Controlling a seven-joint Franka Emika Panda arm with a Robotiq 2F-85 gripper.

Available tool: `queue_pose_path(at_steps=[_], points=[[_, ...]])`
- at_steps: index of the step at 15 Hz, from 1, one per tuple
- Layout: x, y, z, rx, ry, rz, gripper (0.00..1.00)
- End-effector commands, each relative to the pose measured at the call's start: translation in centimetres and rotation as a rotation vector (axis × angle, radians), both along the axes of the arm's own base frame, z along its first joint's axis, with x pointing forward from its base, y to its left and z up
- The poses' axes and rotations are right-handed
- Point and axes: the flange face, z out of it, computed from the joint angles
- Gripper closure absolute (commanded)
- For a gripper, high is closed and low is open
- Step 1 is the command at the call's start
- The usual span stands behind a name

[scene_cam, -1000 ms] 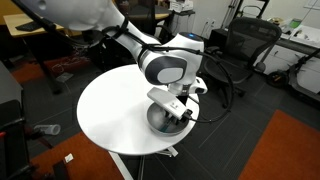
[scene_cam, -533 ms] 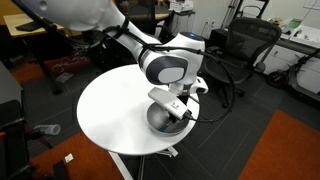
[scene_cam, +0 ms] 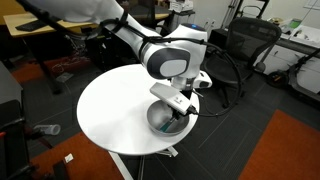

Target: Remove the marker from the bowl.

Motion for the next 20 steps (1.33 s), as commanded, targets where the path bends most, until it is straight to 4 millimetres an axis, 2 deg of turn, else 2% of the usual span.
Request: queue_pose_path(at_steps=[1, 5, 11, 16, 20], points=[[-1.1, 0.9, 4.3, -0.025, -0.004, 0.026, 0.95], [-2.1, 2.9, 8.2, -0.039, -0.024, 0.061, 0.95], [-3.1, 8.6, 12.1, -0.038, -0.046, 0.094, 0.95], [-2.7, 13.6, 12.4, -0.019, -0.042, 0.104, 0.95], [-2.1, 17.7, 11.0, 0.014, -0.028, 0.148, 0.95]])
